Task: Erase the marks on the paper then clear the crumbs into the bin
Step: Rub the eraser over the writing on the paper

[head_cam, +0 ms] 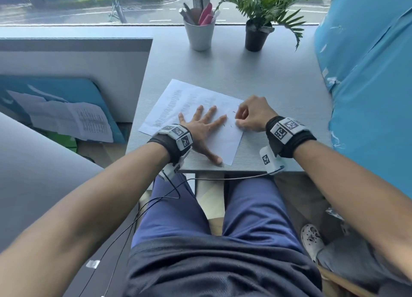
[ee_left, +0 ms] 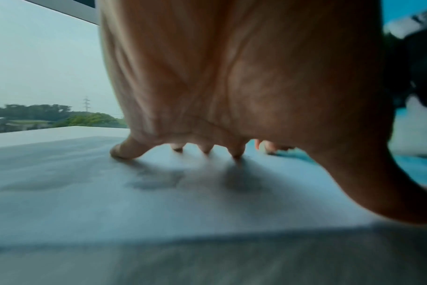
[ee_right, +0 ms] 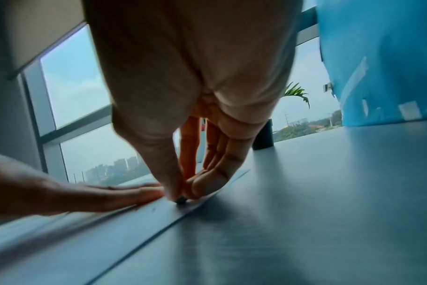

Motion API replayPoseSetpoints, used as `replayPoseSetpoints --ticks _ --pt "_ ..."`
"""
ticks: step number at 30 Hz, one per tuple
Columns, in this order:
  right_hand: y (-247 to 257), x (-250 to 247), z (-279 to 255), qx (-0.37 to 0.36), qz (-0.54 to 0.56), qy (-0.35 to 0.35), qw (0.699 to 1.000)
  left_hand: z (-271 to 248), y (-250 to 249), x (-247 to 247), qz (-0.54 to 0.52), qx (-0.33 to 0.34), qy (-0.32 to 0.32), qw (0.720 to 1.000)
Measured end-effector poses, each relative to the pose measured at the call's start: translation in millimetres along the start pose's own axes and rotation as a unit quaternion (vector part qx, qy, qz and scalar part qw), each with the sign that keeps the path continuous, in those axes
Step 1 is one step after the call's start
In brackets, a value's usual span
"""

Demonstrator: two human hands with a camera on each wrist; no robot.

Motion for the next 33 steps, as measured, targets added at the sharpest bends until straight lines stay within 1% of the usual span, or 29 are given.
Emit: replayPoseSetpoints --ticks 3,5,6,9,11,12,14,16,17,18,20,21,22,23,26,27,28,31,33 --pt "-5.8 -5.4 2.5 0.0 -0.005 -0.023 1.0 -0.9 8.1 -9.4 -0.021 0.023 0.007 0.999" --pt "-5.4 -8.4 2.8 0.0 0.0 -0.042 0.999 -2.0 10.3 -15.4 -0.004 0.034 -0.01 0.999" --pt "-2.2 -5.9 0.6 -0.005 0.008 -0.04 0.999 -3.1 10.4 -17.2 0.011 0.027 -0.024 0.999" --pt "19.7 15.6 -16.1 -0.05 0.02 0.012 0.998 -7.3 7.1 -20.8 0.032 -0.011 -0.067 0.997" --pt "30.6 26.9 -22.8 -0.071 0.013 0.038 0.997 -7.2 3.6 -20.8 0.017 -0.012 -0.085 0.996" --pt "31.9 28.4 -21.7 -0.07 0.012 0.041 0.997 -6.3 3.5 -18.7 0.005 -0.01 -0.087 0.996" --pt "30.1 25.3 -15.3 -0.059 0.018 0.026 0.998 -4.7 6.8 -12.8 -0.017 -0.009 -0.081 0.997" --pt "29.2 21.0 -15.2 -0.05 0.024 0.007 0.998 -3.9 9.7 -8.9 -0.024 -0.005 -0.075 0.997" --pt "30.9 23.1 -19.3 -0.053 0.022 0.01 0.998 -4.4 10.4 -7.9 -0.025 -0.003 -0.072 0.997" --pt "34.6 27.8 -26.0 -0.065 0.013 0.024 0.998 -4.4 11.2 -7.3 -0.026 -0.001 -0.07 0.997" --pt "45.4 41.0 -42.9 -0.099 -0.02 0.082 0.991 -3.5 12.9 -6.9 -0.029 0.002 -0.068 0.997" --pt "49.0 45.3 -46.8 -0.11 -0.037 0.111 0.987 -3.4 13.7 -6.7 -0.032 0.003 -0.068 0.997" --pt "50.1 45.3 -44.7 -0.112 -0.045 0.126 0.985 -3.5 14.2 -6.7 -0.035 0.002 -0.068 0.997" --pt "48.1 41.2 -37.3 -0.102 -0.04 0.123 0.986 -3.1 14.8 -6.4 -0.041 0.001 -0.067 0.997" --pt "35.1 22.0 -15.7 -0.052 0.01 0.055 0.997 -0.8 16.3 -4.5 -0.05 0.0 -0.067 0.996" --pt "33.6 22.9 -17.2 -0.046 0.019 0.048 0.998 -0.6 17.0 -4.0 -0.05 -0.001 -0.067 0.997" --pt "34.7 28.6 -22.3 -0.052 0.022 0.058 0.997 -0.6 17.7 -4.0 -0.048 -0.001 -0.066 0.997" --pt "43.9 48.6 -41.0 -0.083 -0.006 0.125 0.989 0.4 20.5 -3.6 -0.048 -0.004 -0.063 0.997" --pt "38.2 38.5 -27.0 -0.065 0.005 0.104 0.992 1.1 20.8 -2.9 -0.048 -0.004 -0.057 0.997"
Point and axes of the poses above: each hand's wrist, its own z-axis towards the middle knuckle, its own x-axis out of the palm, y = z × x, the point moved 9 cm from there along z, towards the middle knuckle, and after that the axes turned 14 degrees about x, right-handed, at the moved point
